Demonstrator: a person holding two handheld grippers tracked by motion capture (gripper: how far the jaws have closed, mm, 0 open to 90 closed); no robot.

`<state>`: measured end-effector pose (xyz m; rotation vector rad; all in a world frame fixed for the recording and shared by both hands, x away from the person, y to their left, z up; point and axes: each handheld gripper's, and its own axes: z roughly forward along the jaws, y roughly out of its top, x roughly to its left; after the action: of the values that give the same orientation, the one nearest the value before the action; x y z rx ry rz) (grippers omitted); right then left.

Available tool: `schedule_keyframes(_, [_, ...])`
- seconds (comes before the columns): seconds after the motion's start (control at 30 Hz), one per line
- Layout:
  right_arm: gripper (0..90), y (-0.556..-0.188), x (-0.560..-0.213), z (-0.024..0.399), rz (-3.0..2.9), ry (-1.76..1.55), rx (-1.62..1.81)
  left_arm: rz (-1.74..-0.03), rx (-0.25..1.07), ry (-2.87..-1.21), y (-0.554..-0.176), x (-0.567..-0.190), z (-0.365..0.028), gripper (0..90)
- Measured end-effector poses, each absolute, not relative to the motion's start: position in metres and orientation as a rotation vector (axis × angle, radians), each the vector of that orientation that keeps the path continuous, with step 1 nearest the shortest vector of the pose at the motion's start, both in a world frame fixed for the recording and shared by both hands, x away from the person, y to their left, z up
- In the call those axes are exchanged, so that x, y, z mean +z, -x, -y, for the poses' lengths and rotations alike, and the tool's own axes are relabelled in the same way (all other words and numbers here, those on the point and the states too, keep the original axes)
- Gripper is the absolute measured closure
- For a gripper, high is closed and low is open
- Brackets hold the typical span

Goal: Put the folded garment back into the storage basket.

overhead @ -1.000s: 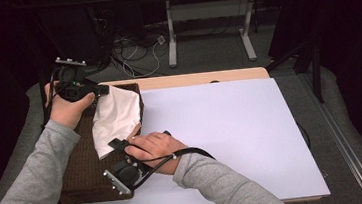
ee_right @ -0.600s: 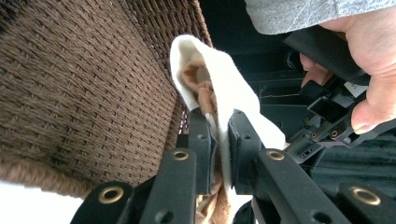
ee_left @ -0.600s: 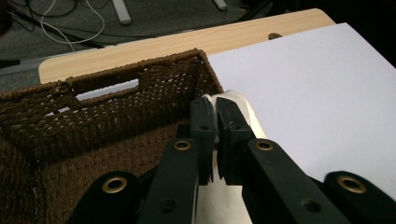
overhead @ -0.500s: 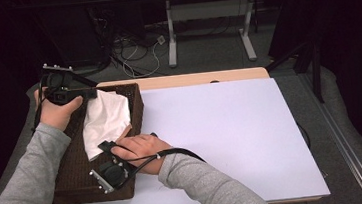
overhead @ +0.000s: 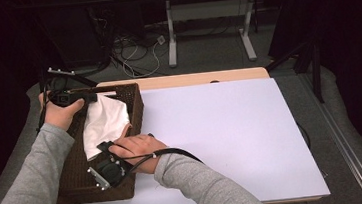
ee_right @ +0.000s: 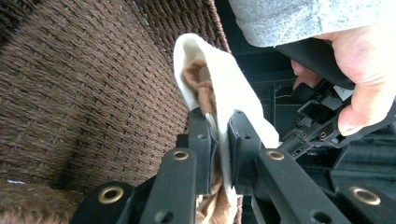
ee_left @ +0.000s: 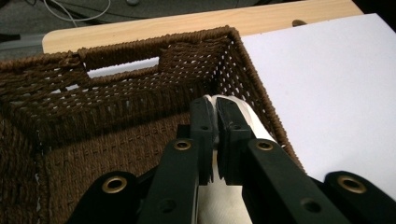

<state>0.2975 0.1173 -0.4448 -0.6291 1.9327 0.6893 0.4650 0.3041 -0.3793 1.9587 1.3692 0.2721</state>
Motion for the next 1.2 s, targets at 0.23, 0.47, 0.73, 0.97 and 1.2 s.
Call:
schedule_keyframes(0.23, [81.9,-0.303,-0.450,-0.121,-1.966,0.612,0.699,-1.375,0.251,-1.971,-0.471,-0.385,-0.305,85.7])
schedule_keyframes(0.47, [81.8,-0.308,-0.454,-0.124,-1.989,0.602,0.700,-1.387,0.233,-1.963,-0.477,-0.392,-0.308,85.6])
schedule_keyframes(0.73, [81.8,-0.317,-0.463,-0.129,-2.034,0.575,0.700,-1.395,0.238,-1.990,-0.483,-0.402,-0.311,85.7])
schedule_keyframes(0.97, [81.8,-0.319,-0.466,-0.133,-2.063,0.564,0.717,-1.421,0.252,-1.995,-0.486,-0.411,-0.314,85.6])
schedule_keyframes(1.2, [81.8,-0.321,-0.472,-0.138,-2.088,0.568,0.708,-1.474,0.275,-1.979,-0.490,-0.416,-0.322,85.6])
